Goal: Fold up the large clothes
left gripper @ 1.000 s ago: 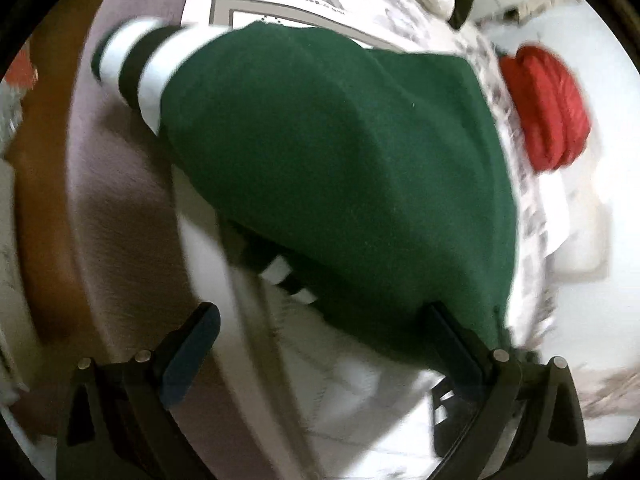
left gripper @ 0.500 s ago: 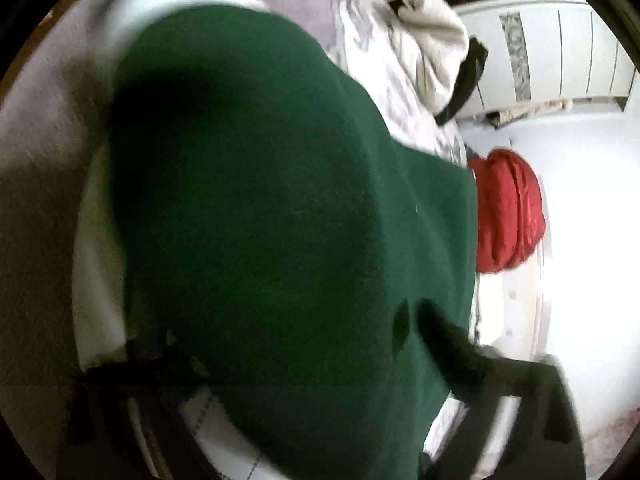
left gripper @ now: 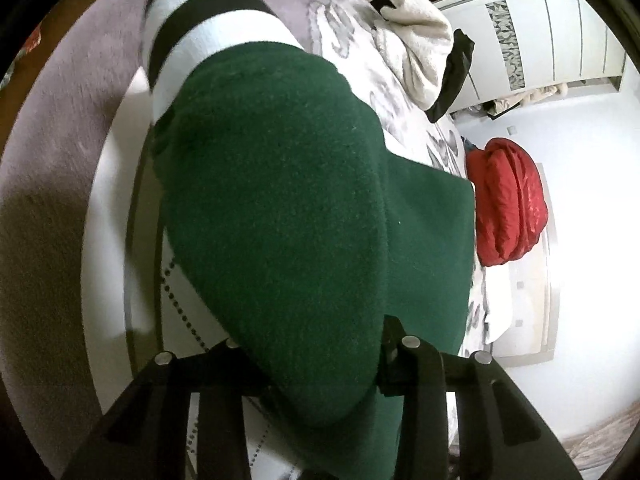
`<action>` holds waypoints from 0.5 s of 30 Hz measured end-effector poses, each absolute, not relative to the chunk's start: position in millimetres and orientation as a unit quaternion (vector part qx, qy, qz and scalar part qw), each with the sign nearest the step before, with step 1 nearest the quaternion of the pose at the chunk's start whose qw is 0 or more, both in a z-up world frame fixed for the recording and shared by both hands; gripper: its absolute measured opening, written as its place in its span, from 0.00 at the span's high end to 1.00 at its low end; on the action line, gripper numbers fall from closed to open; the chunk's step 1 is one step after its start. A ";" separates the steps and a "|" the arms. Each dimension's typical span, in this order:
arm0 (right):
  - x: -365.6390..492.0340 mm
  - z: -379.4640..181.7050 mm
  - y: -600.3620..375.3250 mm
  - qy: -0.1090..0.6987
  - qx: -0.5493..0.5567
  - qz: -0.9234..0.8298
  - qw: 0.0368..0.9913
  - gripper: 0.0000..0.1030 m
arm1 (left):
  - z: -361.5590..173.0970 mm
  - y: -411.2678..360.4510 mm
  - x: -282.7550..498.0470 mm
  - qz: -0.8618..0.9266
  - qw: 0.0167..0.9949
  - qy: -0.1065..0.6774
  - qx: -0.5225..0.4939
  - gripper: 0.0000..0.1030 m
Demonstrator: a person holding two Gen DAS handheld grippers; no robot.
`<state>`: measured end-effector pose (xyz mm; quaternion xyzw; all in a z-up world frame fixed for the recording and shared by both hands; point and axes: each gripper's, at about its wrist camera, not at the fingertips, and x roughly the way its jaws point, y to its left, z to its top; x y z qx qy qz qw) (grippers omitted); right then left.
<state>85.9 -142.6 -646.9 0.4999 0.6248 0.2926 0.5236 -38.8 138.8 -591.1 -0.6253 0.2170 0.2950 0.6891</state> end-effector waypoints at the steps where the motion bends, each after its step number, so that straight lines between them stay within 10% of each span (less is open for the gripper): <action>1: 88.7 -646.6 -137.9 0.616 0.509 0.290 0.527 0.12 | -591.2 137.5 -37.4 0.291 0.689 0.216 -0.628 0.68; 5: 103.7 -654.7 -130.8 0.592 0.558 0.269 0.517 0.65 | -591.3 140.0 -29.9 0.277 0.684 0.215 -0.640 0.68; 15: 92.4 -613.9 -157.5 0.633 0.525 0.255 0.509 0.71 | -619.5 141.6 -35.2 0.239 0.649 0.205 -0.693 0.48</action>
